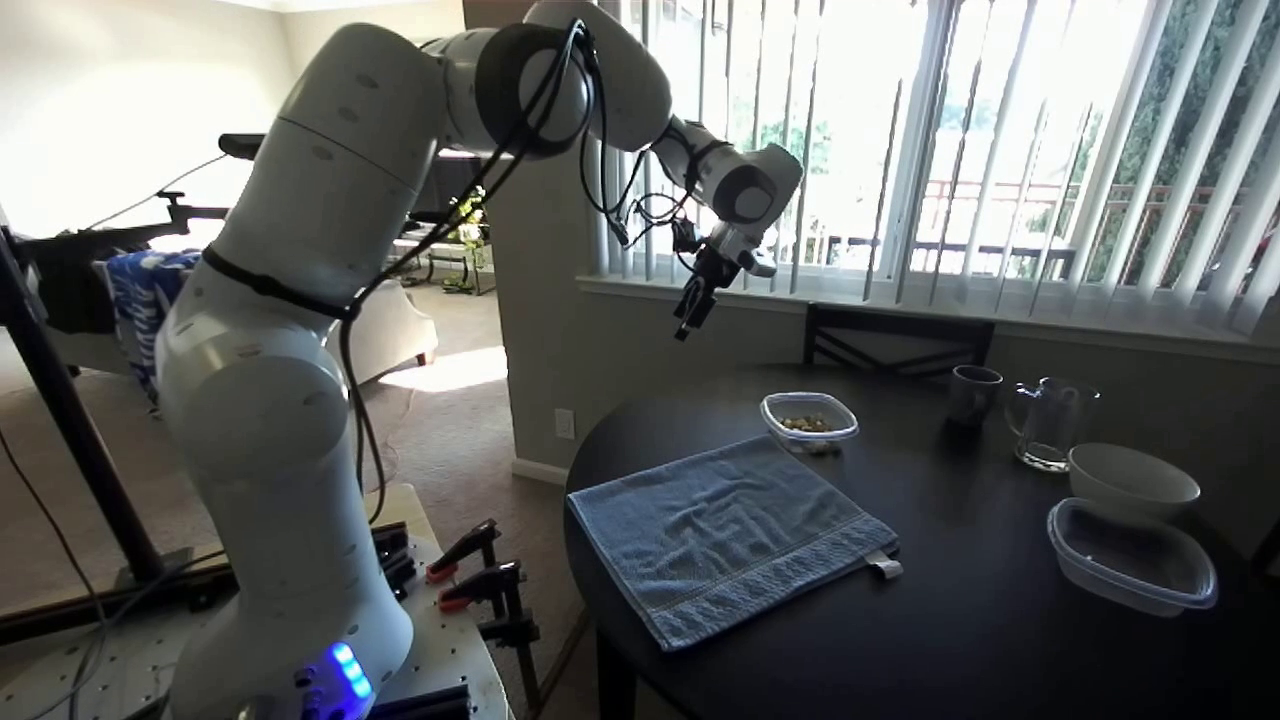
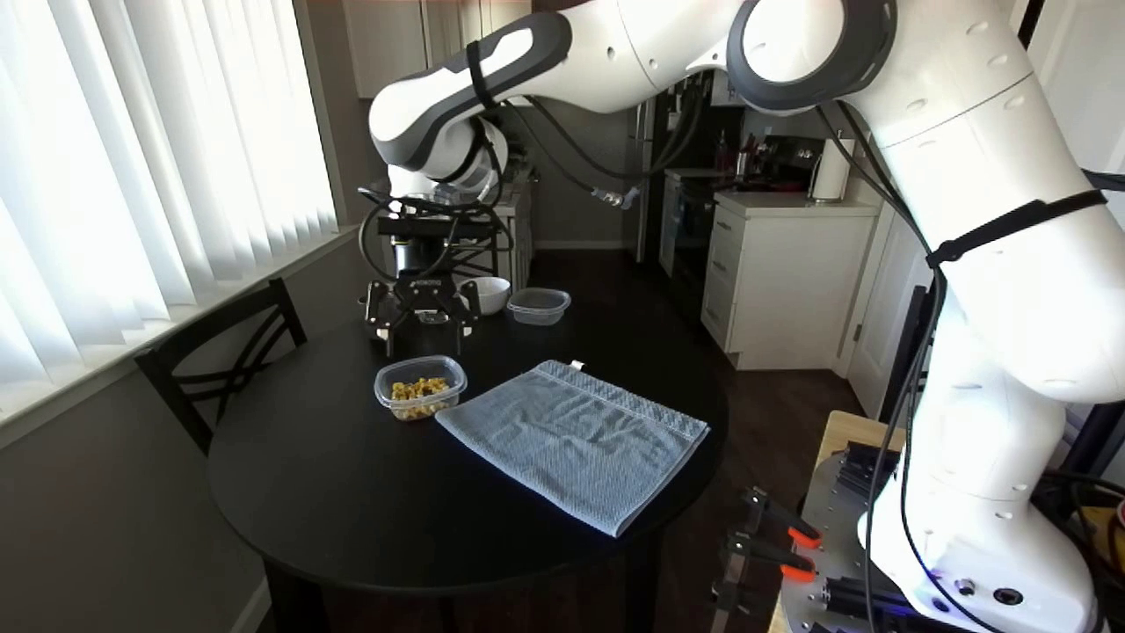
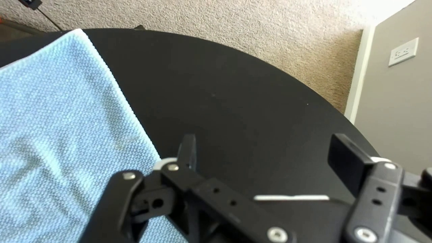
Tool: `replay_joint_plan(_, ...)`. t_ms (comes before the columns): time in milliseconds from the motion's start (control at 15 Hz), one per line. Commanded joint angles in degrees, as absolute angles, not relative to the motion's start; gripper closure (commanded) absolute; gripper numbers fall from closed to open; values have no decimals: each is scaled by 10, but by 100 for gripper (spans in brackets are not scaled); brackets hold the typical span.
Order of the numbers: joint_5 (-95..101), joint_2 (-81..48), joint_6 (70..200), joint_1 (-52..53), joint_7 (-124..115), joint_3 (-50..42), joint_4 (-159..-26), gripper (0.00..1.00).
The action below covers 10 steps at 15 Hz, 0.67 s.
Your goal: Pour the candy out of the bowl and onto the blue towel.
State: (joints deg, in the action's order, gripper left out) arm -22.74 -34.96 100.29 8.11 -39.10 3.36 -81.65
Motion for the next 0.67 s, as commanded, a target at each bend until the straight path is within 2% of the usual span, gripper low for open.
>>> replay_joint_plan(0, -262, -446, 988, 89, -496, 36, -690, 0)
replay_joint_plan(600, -303, -652, 1014, 37, -708, 53, -440, 0)
